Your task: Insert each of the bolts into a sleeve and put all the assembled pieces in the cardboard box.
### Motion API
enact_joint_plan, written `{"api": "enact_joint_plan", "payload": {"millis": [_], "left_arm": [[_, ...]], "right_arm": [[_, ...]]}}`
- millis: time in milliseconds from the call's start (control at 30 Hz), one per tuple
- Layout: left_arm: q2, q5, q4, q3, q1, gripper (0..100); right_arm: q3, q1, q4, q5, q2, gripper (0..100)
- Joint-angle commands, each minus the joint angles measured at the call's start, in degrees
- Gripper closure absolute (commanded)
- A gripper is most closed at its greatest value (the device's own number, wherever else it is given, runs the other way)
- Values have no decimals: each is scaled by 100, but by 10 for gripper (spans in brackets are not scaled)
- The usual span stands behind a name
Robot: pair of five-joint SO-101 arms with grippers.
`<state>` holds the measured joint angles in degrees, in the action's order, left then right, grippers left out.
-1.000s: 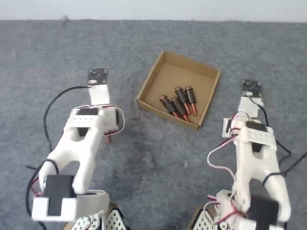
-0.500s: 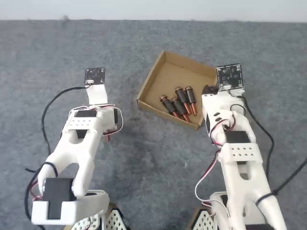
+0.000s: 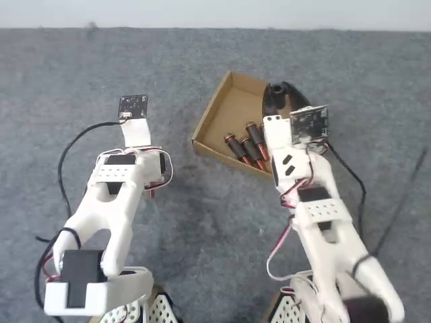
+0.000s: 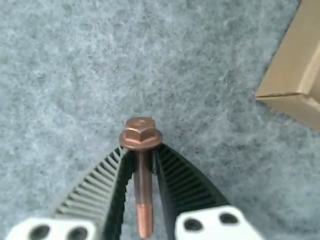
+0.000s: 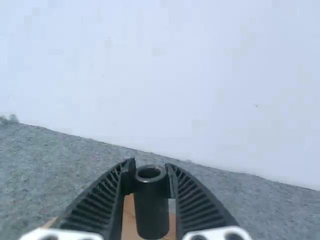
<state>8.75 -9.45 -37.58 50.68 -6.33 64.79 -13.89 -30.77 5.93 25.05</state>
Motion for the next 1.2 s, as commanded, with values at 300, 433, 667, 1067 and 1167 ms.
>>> {"api": "enact_joint_plan", "payload": {"millis": [300, 433, 667, 1067, 1167], "left_arm": [[360, 44, 255, -40, 0, 988], [360, 44, 255, -40, 114, 988], [360, 44, 264, -40, 114, 988], [360, 44, 264, -4, 114, 988], [369, 44, 264, 13, 105, 988]], "right_arm": [[369, -189, -3020, -53, -1780, 993], [914, -435, -3837, -53, -1868, 993], [1873, -866, -4523, -53, -1868, 994], [3121, -787, -5701, -519, -2000, 994], [3121, -752, -5684, -615, -2211, 994]]}}
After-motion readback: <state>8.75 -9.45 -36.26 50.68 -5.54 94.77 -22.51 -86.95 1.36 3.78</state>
